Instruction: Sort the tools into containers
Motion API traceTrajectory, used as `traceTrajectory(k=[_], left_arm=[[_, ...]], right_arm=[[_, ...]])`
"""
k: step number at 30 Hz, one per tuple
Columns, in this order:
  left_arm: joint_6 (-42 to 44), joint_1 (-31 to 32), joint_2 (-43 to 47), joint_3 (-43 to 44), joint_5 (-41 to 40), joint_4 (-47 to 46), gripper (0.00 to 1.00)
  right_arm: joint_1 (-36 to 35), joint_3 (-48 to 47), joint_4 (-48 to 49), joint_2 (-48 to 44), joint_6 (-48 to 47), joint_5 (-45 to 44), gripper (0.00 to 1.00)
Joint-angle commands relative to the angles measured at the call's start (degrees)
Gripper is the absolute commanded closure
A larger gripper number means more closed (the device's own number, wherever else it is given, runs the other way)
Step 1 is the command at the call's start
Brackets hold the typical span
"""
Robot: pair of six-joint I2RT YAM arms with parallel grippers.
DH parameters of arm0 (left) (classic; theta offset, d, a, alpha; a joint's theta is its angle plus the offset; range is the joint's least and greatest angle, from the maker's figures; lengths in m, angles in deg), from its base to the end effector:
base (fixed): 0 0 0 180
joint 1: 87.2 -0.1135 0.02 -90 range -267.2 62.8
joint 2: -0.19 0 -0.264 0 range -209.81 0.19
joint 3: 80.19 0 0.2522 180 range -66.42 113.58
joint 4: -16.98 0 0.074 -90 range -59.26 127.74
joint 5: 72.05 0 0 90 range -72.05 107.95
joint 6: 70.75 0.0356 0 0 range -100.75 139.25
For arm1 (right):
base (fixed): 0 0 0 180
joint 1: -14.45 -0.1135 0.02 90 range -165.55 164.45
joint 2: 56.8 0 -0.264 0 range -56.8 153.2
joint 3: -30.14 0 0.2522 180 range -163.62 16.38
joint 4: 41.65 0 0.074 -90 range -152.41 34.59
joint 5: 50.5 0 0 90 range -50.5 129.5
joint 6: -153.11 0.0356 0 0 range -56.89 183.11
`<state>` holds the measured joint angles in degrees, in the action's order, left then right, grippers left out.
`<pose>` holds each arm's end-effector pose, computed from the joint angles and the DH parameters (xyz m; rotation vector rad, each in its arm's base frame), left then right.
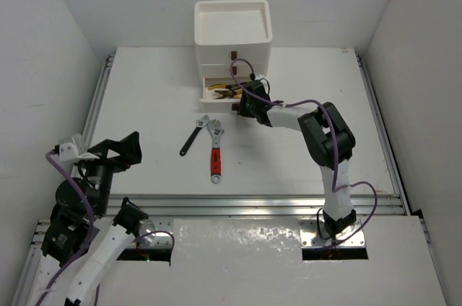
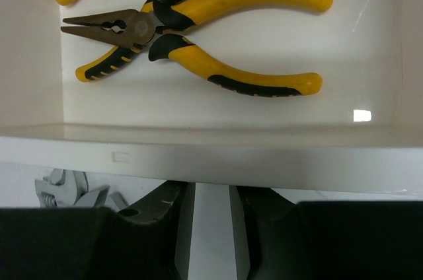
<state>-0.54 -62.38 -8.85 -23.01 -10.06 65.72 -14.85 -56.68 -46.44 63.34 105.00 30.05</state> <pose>0.0370 0.0013 0.3417 -0.3118 1.5534 -0.2228 0.3946 0.2147 0.1359 0.3396 2.2458 0.4902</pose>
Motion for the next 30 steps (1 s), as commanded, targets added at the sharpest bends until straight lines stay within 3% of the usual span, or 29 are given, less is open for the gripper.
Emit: traceTrajectory(k=[1,13,17,21,30], left_arm=[[0.1,0.3,0.9,-0.7,-1.8,-3.7,0.0],[-0.1,0.3,0.6,-0.9,-2.0,-3.7,0.0],[0.1,0.3,0.3,-1.1,-1.6,-4.0,0.0],[0.3,0.3,-0.5,-1.1,-1.2,-4.1,0.0],[0.5,0.3,-0.7,-1.1,-1.0,-4.3,0.0]], right_arm=[[-0.1,-6.4,7.2,2.5,0.8,-2.9,0.73],[0.3,-14.6,8.7,8.9,-0.8,-3.5,0.73],[0.5,-16.2,14.7,10.9,-8.7,0.6,0.74],[0.5,-21.3,14.3,14.2,-14.3,4.3,0.74],[0.6,-14.7,28.9,14.4,-20.8,6.0,0.64]])
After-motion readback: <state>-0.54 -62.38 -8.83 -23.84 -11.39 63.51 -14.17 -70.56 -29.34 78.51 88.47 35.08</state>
